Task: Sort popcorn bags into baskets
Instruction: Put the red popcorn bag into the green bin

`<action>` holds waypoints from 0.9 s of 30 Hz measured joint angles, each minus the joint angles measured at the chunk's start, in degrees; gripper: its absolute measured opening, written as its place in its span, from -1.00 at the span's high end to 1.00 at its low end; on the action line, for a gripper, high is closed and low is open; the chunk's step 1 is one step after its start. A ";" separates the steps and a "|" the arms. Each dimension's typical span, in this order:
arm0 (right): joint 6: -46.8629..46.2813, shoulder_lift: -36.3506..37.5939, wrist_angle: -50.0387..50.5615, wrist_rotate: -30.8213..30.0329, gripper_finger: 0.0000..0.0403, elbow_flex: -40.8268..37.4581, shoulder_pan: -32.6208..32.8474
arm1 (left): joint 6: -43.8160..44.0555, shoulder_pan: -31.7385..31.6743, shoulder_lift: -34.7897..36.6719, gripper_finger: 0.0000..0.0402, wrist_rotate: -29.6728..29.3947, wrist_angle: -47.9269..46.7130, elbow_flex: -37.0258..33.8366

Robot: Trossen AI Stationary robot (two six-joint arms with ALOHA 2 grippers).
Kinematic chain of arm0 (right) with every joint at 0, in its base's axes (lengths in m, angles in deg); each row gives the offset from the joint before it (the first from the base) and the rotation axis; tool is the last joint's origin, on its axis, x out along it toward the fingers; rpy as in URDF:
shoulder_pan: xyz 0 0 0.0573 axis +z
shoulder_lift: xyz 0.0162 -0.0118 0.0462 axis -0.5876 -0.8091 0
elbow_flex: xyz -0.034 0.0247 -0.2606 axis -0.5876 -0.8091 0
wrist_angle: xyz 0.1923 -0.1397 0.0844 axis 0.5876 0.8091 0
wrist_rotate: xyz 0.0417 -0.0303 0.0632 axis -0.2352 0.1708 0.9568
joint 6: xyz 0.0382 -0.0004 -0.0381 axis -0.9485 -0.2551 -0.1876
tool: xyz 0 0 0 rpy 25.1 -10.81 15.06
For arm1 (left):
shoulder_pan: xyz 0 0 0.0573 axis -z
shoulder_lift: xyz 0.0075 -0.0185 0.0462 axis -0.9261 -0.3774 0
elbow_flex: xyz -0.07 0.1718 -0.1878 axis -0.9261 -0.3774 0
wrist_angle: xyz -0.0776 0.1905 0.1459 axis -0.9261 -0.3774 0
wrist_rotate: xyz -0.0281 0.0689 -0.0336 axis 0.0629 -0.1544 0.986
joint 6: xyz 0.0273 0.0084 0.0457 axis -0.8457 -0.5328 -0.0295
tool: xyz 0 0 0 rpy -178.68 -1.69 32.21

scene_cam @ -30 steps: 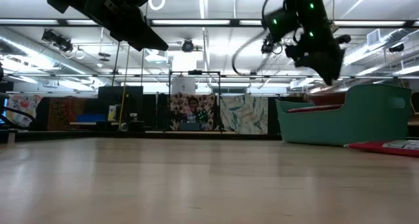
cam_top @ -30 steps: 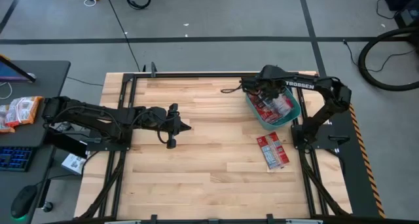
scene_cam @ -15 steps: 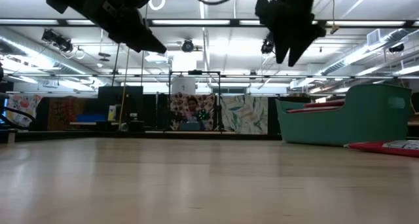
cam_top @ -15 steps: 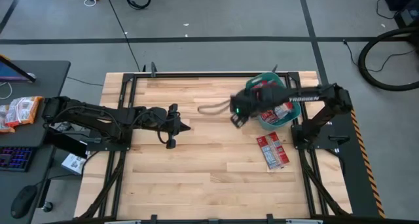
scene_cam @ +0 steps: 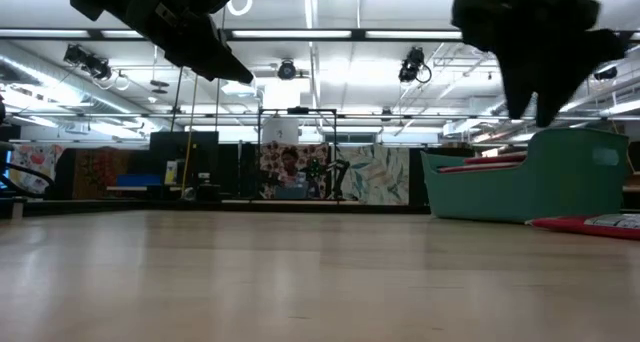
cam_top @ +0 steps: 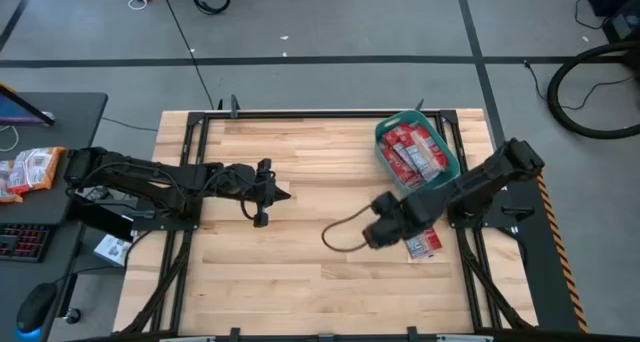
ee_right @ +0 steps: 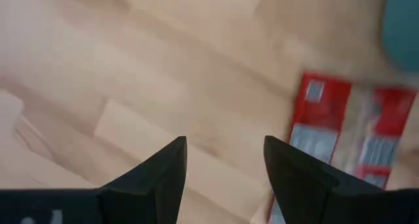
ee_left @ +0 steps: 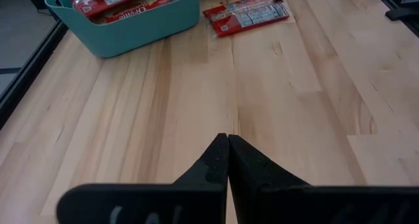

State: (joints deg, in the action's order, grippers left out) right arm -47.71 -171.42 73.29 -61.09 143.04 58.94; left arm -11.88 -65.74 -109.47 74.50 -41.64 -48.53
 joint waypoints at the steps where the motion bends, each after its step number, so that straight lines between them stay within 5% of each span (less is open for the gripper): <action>1: -1.59 -0.85 -0.10 0.70 -0.03 0.00 1.02 | 0.00 0.00 0.00 0.95 0.00 0.01 0.00; 12: -4.48 -10.46 11.72 10.10 -0.03 0.31 6.43 | 0.04 0.00 0.00 0.95 0.00 -0.17 0.00; 18: -9.14 -3.69 11.47 10.05 -0.02 -5.77 8.30 | 0.07 0.00 0.00 0.95 0.02 -0.70 0.00; 27: -19.10 9.15 -1.86 11.08 -0.01 -21.81 10.26 | 0.04 0.00 0.00 0.95 0.02 -0.65 0.00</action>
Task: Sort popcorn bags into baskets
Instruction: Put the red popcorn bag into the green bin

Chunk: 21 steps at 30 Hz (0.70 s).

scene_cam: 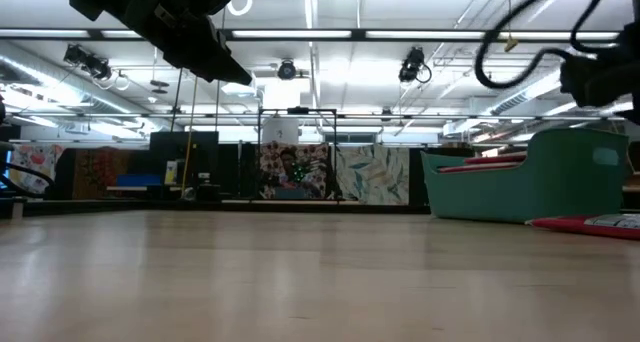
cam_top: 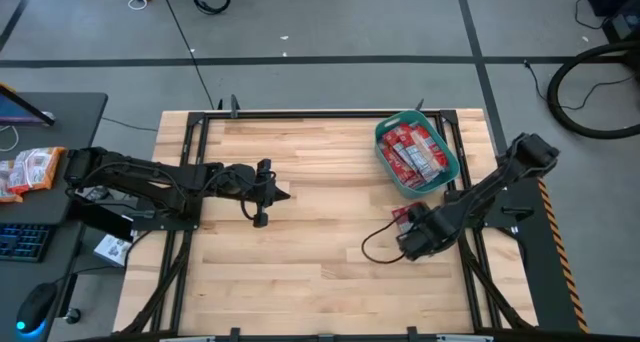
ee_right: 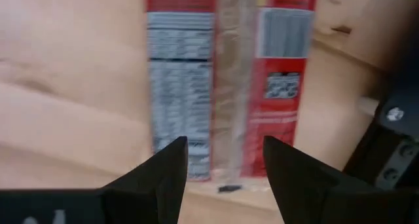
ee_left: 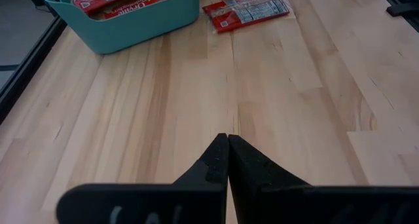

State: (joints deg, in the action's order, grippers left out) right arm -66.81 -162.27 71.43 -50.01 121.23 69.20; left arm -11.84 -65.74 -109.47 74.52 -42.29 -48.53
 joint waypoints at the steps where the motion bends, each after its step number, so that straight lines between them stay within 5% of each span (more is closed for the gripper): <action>1: -0.33 0.63 -0.18 0.27 -0.01 -1.23 0.00 | 0.00 0.00 0.00 0.95 -0.01 0.00 0.00; 12: -0.45 2.01 -14.07 1.33 0.07 -10.13 -0.02 | -0.02 0.00 0.00 0.95 -0.02 0.07 0.00; 21: -1.10 2.07 -13.12 1.51 0.64 -10.11 -0.04 | -0.02 0.00 0.00 0.95 -0.02 0.05 0.00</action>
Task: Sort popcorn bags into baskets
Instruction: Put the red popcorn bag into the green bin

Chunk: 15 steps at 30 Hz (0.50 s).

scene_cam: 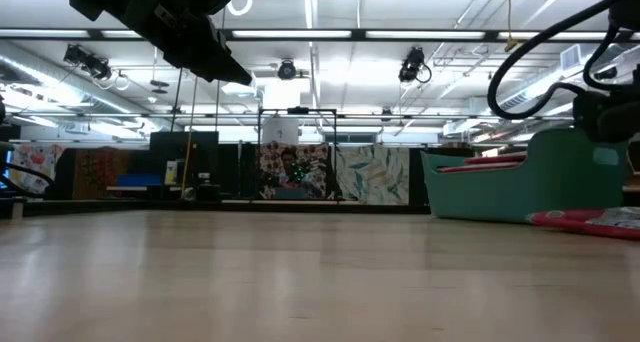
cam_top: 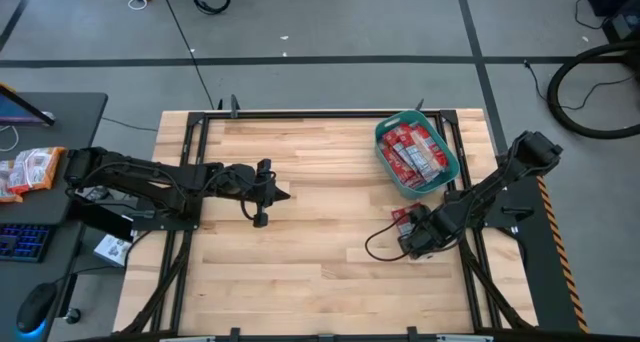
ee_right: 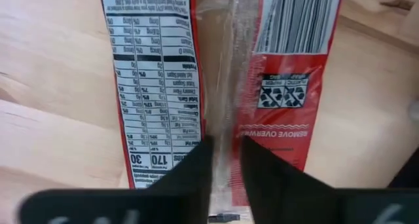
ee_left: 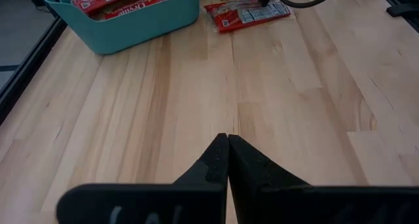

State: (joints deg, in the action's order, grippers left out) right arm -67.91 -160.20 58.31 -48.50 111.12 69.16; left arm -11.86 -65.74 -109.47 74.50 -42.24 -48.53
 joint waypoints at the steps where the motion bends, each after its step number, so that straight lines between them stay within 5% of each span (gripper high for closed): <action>1: 0.24 -0.06 0.34 0.02 0.72 0.23 0.00 | 0.00 0.00 0.00 0.95 0.01 -0.01 0.00; 5: 2.04 -0.25 1.47 0.24 0.96 1.50 -0.17 | -0.02 0.00 0.00 0.95 0.00 0.25 0.00; 15: 8.79 -0.25 7.29 -3.65 0.98 11.52 -2.38 | -0.02 0.00 0.02 0.95 0.00 1.20 0.00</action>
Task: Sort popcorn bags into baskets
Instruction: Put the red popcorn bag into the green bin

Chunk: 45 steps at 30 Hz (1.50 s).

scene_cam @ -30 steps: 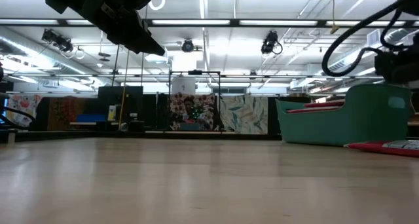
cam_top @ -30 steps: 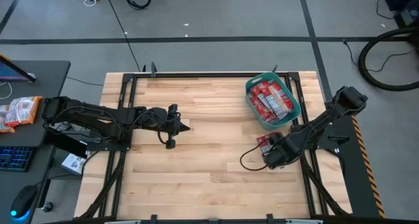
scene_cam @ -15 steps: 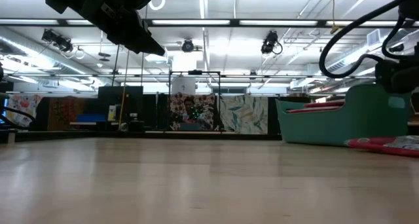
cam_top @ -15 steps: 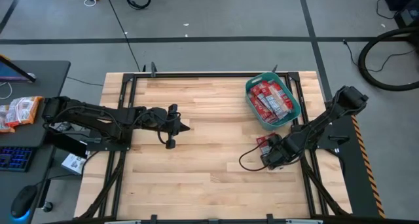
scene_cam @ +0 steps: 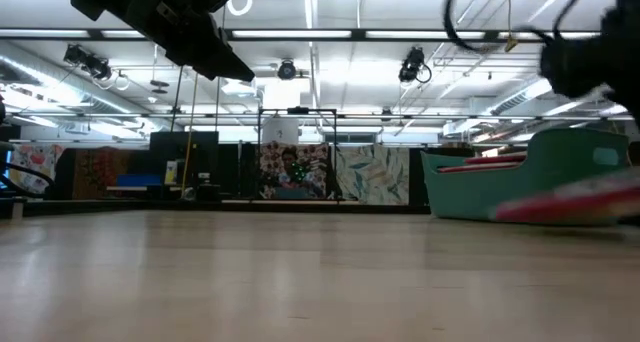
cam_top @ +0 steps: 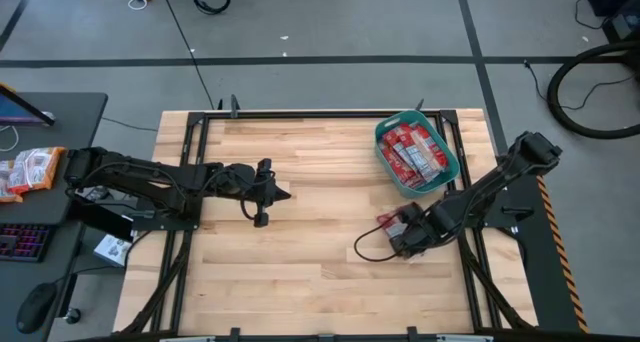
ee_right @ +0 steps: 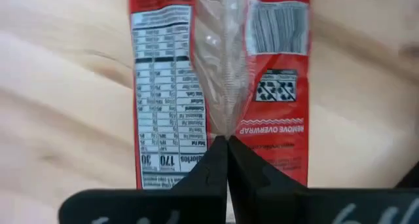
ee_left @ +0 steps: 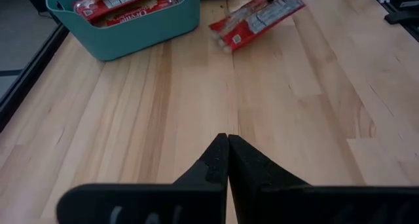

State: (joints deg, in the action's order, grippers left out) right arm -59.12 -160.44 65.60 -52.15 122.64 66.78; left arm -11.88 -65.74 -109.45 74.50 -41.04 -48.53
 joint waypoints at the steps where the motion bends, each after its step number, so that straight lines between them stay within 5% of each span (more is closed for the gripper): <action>1: 1.52 0.00 0.85 -1.26 0.98 1.62 -0.34 | 0.00 0.00 0.00 0.95 0.00 0.09 0.00; 13: 14.28 0.09 21.28 -20.71 0.99 22.36 -8.77 | 0.04 0.00 0.00 0.95 0.02 0.94 0.00; 18: 26.50 0.11 27.35 -21.67 0.99 25.78 -16.92 | 0.04 0.00 0.00 0.95 0.00 0.91 0.00; 23: 35.71 2.81 33.50 -20.60 0.99 23.91 -27.76 | 0.08 0.00 -0.01 0.95 0.02 0.59 0.00; 34: 57.21 16.15 19.77 -18.78 0.99 12.81 -47.45 | 0.04 0.00 -0.02 0.95 0.02 0.43 -0.02; 45: 60.48 18.14 14.54 -17.43 0.83 1.69 -59.11 | -0.27 0.00 -0.02 0.95 0.00 0.48 -0.02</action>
State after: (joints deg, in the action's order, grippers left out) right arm 1.36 -142.30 80.14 -69.58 124.33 7.68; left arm -12.15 -65.74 -109.47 74.51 -40.56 -48.55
